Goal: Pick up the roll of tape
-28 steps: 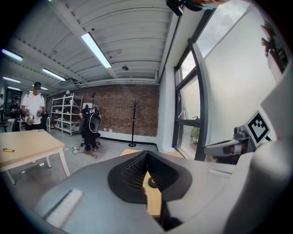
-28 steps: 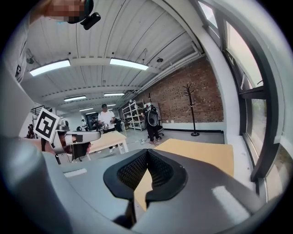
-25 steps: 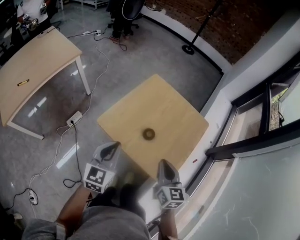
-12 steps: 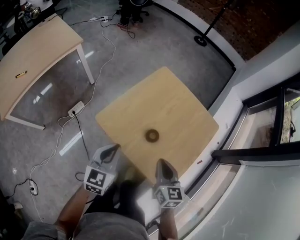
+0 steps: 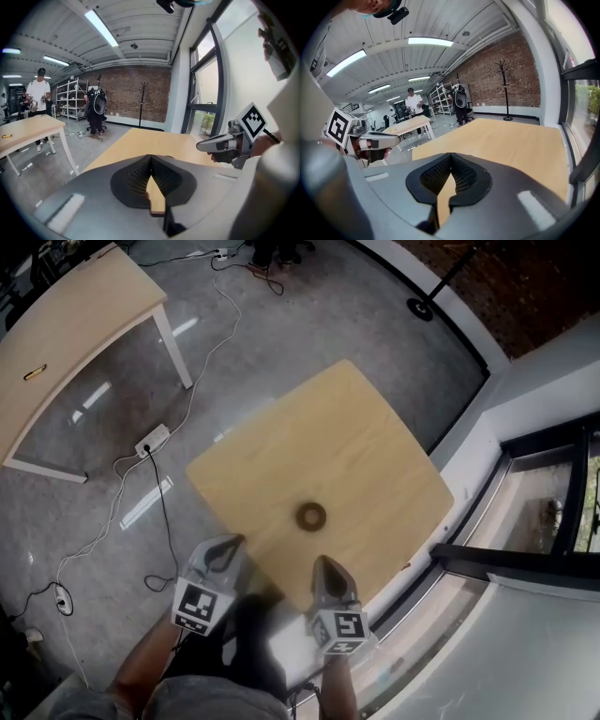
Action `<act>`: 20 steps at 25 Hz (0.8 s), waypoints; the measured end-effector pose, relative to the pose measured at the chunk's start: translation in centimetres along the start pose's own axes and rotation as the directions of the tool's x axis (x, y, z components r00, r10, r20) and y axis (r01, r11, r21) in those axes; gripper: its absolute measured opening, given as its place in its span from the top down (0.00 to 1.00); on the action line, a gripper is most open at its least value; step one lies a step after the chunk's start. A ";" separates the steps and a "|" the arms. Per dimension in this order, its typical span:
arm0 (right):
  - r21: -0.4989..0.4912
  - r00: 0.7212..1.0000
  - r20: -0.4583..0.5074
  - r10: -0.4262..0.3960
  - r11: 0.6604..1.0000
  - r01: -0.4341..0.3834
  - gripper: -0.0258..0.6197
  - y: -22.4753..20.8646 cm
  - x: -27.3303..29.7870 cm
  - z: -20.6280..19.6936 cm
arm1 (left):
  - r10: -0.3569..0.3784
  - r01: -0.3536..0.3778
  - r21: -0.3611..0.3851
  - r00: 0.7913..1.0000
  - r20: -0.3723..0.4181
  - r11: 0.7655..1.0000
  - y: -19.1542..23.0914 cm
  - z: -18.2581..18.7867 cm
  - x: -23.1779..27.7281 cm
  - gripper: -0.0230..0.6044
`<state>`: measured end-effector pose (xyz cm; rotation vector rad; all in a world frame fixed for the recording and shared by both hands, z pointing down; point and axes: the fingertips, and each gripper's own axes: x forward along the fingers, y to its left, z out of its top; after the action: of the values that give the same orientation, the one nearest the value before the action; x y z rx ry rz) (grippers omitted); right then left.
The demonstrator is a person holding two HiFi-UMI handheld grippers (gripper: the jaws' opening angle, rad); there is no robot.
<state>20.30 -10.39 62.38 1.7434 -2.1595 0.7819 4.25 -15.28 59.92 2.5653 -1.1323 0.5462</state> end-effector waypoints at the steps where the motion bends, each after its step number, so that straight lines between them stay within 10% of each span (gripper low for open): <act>1: -0.004 1.000 -0.004 0.000 1.000 0.000 0.94 -0.1 0.4 -0.1 | -0.004 0.004 -0.004 1.000 -0.007 1.000 0.0 -0.4 0.2 0.96; 20: -0.107 1.000 -0.025 -0.003 0.994 0.000 0.93 -0.6 5.5 -0.7 | -0.015 0.015 -0.027 1.000 0.000 1.000 0.8 -0.1 0.7 0.96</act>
<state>19.42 -14.61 65.97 1.6729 -2.1414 0.6709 4.10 -16.24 60.38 2.5485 -1.1114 0.5243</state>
